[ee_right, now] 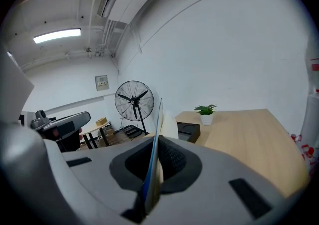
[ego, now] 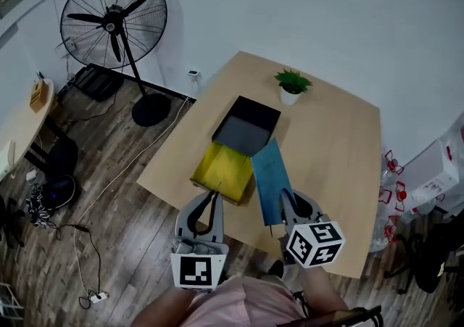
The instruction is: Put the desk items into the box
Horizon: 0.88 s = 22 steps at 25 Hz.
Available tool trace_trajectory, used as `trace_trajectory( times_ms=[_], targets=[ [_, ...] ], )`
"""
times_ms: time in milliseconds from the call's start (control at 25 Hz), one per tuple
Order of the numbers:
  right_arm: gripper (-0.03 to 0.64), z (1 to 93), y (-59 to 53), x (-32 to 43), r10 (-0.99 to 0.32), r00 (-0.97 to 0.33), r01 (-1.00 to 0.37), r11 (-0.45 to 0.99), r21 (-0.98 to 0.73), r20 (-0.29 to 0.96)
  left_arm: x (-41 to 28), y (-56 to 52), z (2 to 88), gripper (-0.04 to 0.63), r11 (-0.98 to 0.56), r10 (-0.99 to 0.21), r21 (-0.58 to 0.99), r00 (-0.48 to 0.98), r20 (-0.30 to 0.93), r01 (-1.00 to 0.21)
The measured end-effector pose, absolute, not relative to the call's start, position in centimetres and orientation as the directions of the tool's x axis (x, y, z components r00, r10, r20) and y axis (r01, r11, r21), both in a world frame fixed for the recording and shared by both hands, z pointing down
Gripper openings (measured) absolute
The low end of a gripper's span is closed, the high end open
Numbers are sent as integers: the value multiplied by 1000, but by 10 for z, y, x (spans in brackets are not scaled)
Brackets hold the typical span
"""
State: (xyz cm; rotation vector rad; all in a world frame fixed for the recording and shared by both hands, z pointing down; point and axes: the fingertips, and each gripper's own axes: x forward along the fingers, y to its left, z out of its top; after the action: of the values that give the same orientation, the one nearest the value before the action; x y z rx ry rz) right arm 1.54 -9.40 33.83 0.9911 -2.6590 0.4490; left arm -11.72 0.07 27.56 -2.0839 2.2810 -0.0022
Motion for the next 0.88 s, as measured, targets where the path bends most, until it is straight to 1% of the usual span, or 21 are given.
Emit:
trace_trajectory(
  times_ms=[440,720,880],
  targets=[
    [8,324,-65,-36,-615,-720,-681,715,-157,322,-173,45,273,25,115,-991,-21,-114,-64,-993],
    [8,316,-57,-66,-606,-735,-664,734,-143,305,-196,63,269,25,155,-986,-17,-154,-64,-988],
    [8,318,-57,-84,-602,-741,-659,736,-154,299,-213,69,277,25,182,-983,-22,-181,-39,-983]
  ],
)
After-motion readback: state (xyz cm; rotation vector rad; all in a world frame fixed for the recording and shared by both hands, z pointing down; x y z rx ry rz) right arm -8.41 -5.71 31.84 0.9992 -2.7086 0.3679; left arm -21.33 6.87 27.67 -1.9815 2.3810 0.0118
